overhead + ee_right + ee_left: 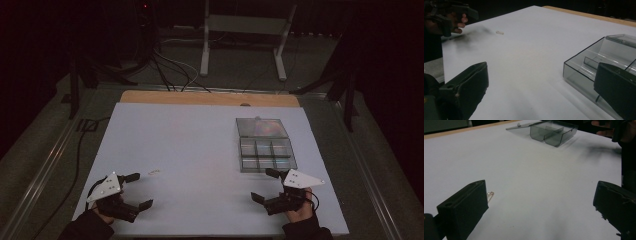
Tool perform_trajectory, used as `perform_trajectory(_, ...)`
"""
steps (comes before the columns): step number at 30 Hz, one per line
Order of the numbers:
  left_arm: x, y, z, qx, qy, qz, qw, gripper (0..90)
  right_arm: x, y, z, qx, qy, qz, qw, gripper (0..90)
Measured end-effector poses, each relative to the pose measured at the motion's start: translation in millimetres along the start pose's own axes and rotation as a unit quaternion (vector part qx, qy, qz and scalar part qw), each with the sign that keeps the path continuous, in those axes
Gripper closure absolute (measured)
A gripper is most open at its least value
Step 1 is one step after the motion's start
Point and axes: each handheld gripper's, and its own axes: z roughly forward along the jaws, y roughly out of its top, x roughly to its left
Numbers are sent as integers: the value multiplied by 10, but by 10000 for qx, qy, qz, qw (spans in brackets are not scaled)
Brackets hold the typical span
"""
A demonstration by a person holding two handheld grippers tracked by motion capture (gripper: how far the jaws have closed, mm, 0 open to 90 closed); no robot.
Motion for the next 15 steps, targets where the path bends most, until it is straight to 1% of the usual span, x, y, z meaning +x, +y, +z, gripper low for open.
perform_trajectory(4,-4,1,12,42,-40,13,10000,12,4,3,-21,-74,-25,-27,10000,0)
perform_trajectory(9,-4,-4,32,126,-86,-8,9999,12,-9,9,-42,-148,-81,11,9999,0)
perform_trajectory(13,-6,-7,36,154,-117,-15,9998,12,-15,12,-40,-157,-27,55,9999,0)
perform_trajectory(15,-9,-1,48,195,-140,-5,9997,12,-15,10,-38,-152,-36,44,9999,0)
